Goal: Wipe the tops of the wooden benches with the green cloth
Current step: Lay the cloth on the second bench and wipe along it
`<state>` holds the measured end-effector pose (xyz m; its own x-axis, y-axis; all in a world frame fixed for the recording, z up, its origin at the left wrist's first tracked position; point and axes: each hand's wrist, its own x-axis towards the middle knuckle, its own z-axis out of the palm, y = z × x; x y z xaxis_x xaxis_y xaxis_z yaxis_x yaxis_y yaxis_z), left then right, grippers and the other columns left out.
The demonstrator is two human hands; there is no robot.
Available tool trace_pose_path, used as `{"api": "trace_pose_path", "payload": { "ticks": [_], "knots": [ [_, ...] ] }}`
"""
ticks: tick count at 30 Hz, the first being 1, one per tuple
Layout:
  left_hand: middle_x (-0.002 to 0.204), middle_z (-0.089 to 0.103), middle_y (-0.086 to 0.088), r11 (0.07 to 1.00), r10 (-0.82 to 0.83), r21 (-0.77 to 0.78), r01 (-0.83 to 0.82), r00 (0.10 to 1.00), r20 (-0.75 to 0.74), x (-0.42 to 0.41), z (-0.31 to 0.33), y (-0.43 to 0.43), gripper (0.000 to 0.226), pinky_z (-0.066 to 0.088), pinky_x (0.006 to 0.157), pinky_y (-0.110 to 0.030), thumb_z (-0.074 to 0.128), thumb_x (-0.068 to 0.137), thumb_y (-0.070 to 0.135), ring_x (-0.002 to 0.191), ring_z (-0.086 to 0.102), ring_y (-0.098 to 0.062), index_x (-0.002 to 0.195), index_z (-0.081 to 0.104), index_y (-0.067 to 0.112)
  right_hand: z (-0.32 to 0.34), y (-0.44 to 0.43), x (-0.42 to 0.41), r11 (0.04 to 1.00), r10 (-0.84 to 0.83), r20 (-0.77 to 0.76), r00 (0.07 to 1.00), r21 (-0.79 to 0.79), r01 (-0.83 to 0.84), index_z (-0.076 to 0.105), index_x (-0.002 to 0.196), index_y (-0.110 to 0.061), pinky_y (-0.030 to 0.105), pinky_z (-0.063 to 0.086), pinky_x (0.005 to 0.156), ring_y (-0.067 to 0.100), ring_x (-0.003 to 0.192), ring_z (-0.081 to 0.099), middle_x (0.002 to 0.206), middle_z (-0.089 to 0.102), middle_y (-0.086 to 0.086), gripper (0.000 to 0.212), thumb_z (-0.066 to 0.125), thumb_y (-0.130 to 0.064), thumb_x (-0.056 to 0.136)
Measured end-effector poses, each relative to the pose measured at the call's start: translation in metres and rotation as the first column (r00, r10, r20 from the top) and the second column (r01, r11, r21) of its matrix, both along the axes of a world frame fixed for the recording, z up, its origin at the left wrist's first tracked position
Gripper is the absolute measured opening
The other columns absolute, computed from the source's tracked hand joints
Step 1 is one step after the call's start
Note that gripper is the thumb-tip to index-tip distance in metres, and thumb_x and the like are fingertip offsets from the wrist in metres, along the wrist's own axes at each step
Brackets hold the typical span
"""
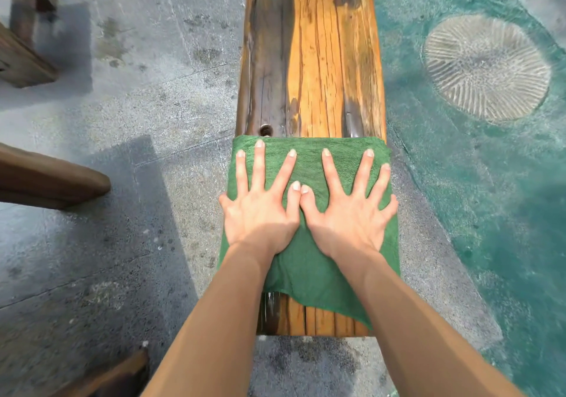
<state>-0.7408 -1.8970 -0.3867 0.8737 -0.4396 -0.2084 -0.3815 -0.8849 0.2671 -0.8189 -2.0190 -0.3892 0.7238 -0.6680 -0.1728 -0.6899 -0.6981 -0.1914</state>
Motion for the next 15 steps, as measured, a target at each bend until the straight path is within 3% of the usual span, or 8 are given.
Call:
{"api": "trace_pose_path", "payload": {
  "ticks": [6, 15],
  "knots": [
    [0.174, -0.021, 0.013, 0.998, 0.005, -0.055, -0.006, 1.000, -0.021, 0.050, 0.000, -0.031, 0.058, 0.025, 0.114, -0.075, 0.014, 0.101, 0.062, 0.160, -0.020, -0.022, 0.156, -0.004, 0.064, 0.001, -0.032, 0.052, 1.000, 0.005, 0.010, 1.000, -0.012, -0.005, -0.003, 0.159, -0.061, 0.072, 0.015, 0.115, 0.042, 0.160, -0.010, 0.177, -0.012, 0.010, 0.074, 0.016, -0.083, 0.091],
    [0.171, -0.029, 0.012, 0.999, -0.017, -0.029, 0.016, 0.999, -0.048, 0.107, 0.000, -0.068, 0.058, 0.019, 0.117, -0.077, 0.012, 0.101, 0.061, 0.158, -0.028, -0.024, 0.155, -0.010, 0.064, 0.004, -0.065, 0.104, 1.000, -0.017, -0.005, 1.000, 0.024, 0.017, -0.006, 0.158, -0.063, 0.072, 0.011, 0.120, 0.040, 0.160, -0.015, 0.176, -0.017, 0.007, 0.071, 0.017, -0.082, 0.092]
  ]
}}
